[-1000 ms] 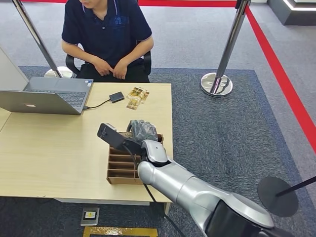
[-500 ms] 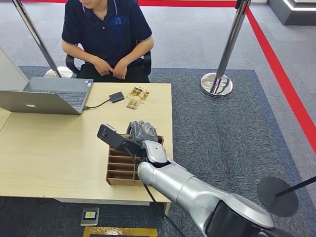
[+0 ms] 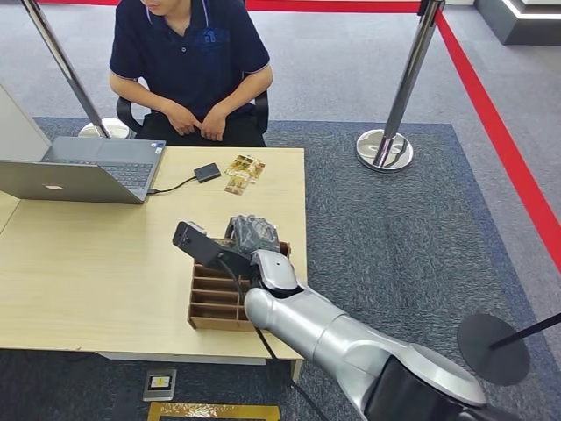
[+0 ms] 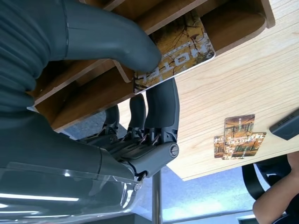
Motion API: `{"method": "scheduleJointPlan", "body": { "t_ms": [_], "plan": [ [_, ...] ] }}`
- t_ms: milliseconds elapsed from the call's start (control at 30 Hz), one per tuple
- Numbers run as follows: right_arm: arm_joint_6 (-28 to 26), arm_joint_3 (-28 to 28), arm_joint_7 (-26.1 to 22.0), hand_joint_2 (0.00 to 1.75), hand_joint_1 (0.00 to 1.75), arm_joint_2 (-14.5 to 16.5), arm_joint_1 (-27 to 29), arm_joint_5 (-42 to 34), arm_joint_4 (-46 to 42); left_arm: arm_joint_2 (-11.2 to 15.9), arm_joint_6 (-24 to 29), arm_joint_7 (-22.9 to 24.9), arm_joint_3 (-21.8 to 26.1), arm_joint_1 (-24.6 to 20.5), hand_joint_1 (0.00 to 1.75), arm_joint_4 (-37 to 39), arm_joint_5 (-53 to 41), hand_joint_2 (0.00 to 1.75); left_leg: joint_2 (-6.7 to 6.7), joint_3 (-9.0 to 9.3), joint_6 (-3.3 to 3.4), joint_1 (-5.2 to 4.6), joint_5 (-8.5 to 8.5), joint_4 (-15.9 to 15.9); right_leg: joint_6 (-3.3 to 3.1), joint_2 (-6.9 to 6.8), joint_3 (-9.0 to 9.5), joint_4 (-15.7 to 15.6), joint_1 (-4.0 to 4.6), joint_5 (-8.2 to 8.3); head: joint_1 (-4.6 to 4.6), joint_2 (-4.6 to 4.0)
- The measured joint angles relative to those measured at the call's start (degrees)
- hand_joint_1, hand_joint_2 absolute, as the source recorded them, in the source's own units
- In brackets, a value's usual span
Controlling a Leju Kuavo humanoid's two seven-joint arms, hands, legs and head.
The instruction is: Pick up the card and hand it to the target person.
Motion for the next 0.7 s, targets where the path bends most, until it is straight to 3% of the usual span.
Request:
{"method": "scheduleJointPlan", "body": {
  "t_ms": [700],
  "plan": [
    [-1.6,0.0,-1.8,1.75,1.12,0.0,-0.1,-0.3,-3.2,0.0,0.2,-0.2,0.0,0.0,0.0,0.0,0.3,0.0,0.0,0.0,0.01,0.0,0.01,0.0,0.0,0.0,0.0,0.0,0.0,0.0,0.0,0.0]
  ]
}}
